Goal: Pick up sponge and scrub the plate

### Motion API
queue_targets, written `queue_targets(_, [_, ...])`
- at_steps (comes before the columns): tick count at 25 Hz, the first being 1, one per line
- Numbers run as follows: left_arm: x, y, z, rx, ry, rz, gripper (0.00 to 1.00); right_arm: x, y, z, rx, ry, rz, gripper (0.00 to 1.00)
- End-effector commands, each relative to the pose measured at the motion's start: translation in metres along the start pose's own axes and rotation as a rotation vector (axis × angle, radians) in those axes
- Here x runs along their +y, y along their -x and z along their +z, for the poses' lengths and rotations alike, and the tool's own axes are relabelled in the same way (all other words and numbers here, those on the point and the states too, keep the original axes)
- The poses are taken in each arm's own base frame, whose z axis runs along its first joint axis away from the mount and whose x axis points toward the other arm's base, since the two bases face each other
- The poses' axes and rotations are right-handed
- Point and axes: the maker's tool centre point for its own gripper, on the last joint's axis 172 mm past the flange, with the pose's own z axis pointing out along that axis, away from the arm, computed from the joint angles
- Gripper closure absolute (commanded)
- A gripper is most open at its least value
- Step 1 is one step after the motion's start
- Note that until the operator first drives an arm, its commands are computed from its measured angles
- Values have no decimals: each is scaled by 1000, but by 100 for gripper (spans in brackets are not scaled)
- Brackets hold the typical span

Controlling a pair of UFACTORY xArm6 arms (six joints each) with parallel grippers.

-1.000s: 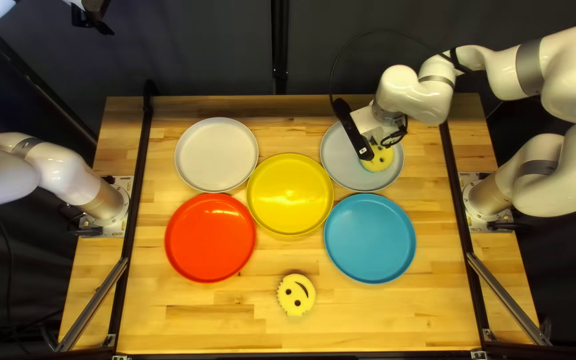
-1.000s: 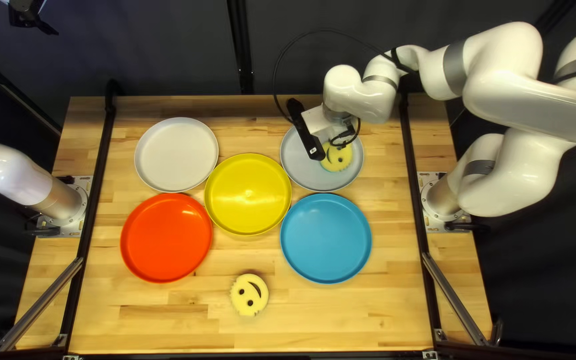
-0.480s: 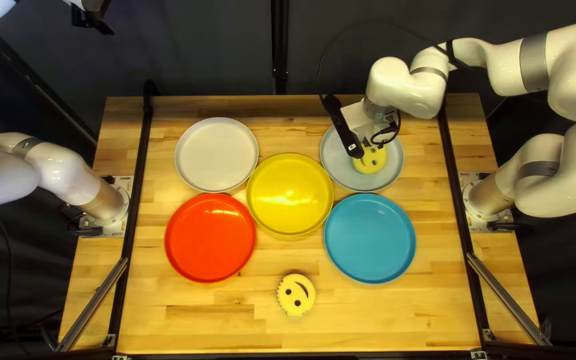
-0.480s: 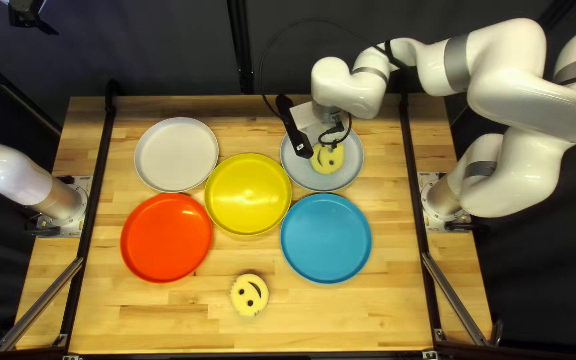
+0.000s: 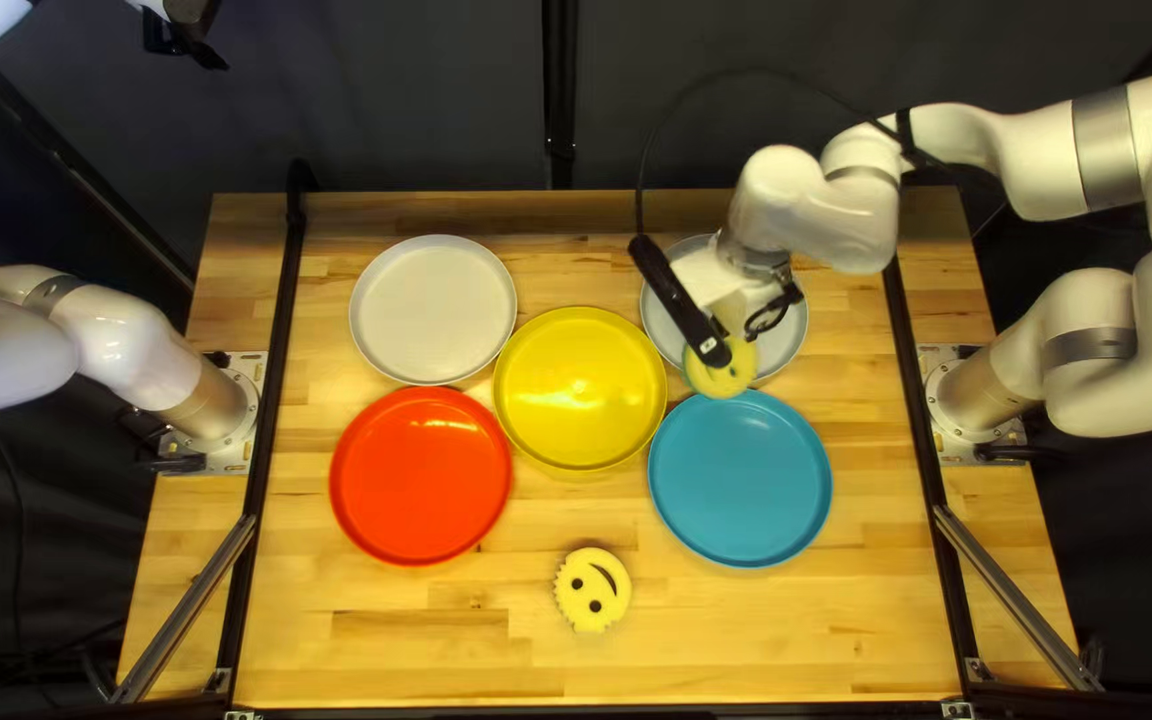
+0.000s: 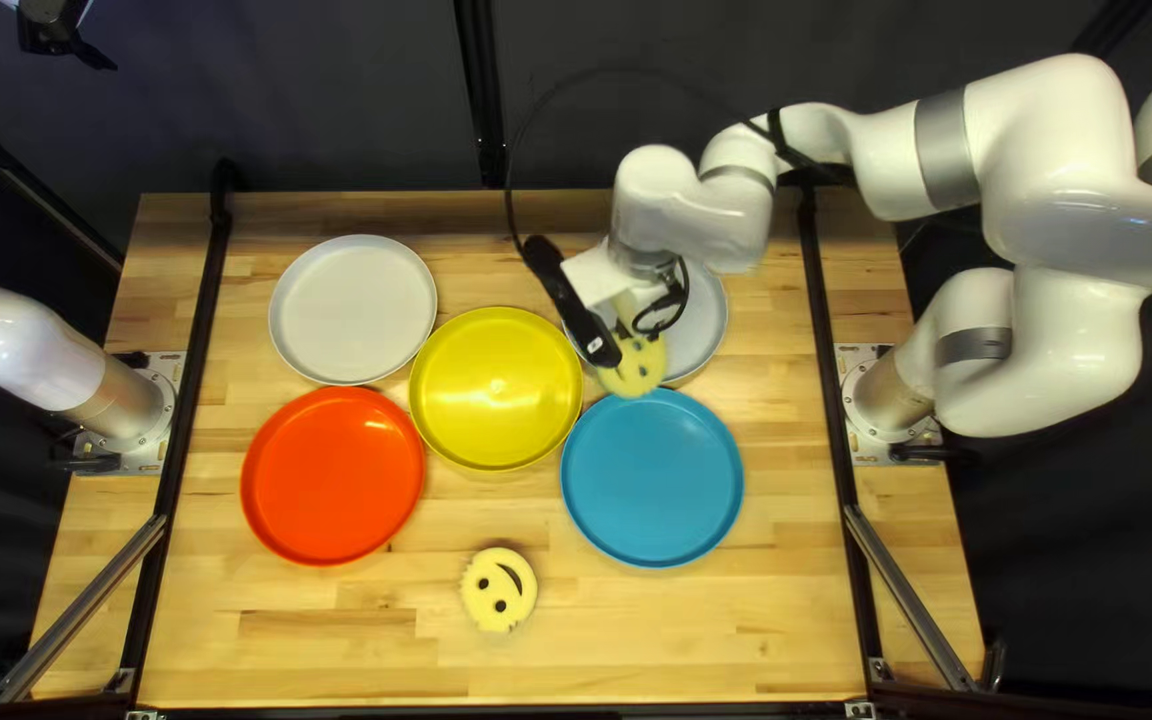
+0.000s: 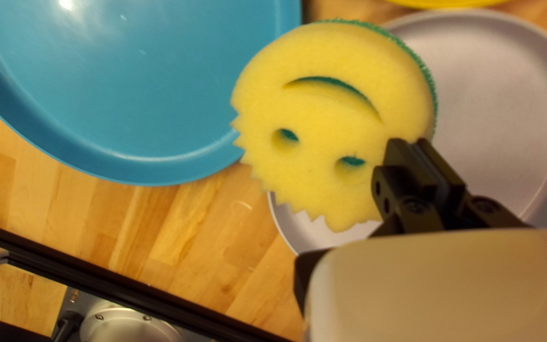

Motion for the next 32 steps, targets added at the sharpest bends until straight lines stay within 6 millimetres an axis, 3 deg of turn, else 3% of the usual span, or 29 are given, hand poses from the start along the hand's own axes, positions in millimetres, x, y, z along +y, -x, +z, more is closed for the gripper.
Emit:
queue_targets(1, [0, 0, 0, 0, 0, 0, 0, -1, -1, -1, -1, 0, 2, 100])
queue_targets(7, [0, 0, 0, 0, 0, 0, 0, -1, 1, -1, -3, 4, -3, 100])
queue_targets(11, [0, 0, 0, 0, 0, 0, 0, 10, 0, 9, -11, 20, 13, 100])
queue_targets(15, [0, 0, 0, 0, 0, 0, 0, -6, -19, 22, -23, 47, -13, 100])
queue_targets(18, [0, 0, 0, 0, 0, 0, 0, -18, -22, 27, -29, 49, -31, 100])
queue_targets(22, [0, 0, 0, 0, 0, 0, 0, -46, -17, 32, -31, 55, -65, 100])
queue_targets(29, [0, 0, 0, 0, 0, 0, 0, -61, -3, 48, -46, 68, -134, 100])
queue_targets(32, [0, 0, 0, 0, 0, 0, 0, -58, -2, 57, -54, 71, -163, 100])
